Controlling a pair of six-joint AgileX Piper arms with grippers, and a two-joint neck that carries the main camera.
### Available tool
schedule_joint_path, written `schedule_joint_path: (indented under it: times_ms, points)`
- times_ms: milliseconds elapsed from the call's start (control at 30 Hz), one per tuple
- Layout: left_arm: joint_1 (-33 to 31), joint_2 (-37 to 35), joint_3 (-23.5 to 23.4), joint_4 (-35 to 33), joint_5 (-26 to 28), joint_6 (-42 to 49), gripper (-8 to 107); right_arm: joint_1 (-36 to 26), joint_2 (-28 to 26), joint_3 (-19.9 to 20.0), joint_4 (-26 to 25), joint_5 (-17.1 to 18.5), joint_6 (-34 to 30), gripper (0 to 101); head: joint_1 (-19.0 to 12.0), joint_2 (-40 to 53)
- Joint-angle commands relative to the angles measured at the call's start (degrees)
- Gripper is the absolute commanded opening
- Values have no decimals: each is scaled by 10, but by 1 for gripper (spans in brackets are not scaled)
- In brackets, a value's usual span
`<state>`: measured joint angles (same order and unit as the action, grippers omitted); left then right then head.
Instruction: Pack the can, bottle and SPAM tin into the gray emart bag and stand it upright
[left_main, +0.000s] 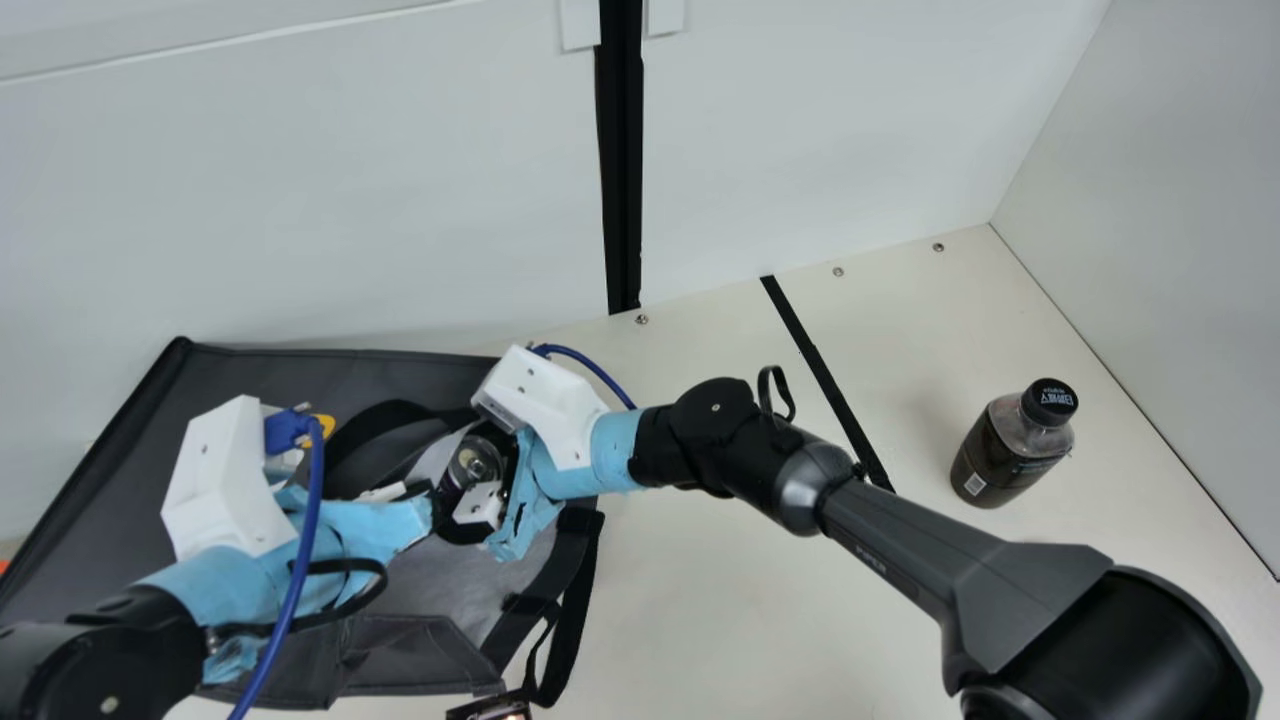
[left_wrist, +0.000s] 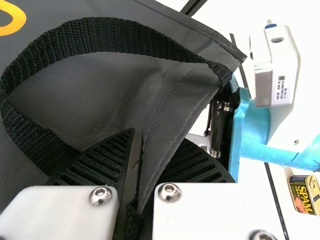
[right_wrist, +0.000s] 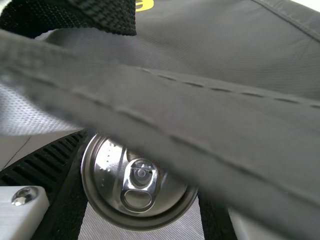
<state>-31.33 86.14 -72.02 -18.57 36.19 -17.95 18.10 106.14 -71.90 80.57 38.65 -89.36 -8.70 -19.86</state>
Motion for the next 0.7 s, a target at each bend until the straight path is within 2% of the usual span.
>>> schedule_joint_path:
  times_ms: [0,667]
  points:
    - [0,0,0,0,0,0,-8,1,1,0,-2,2,3,0,-13,-1]
    - [0,0,0,0,0,0,-8,2,5,-3,-21,14,16,67,-13,-1]
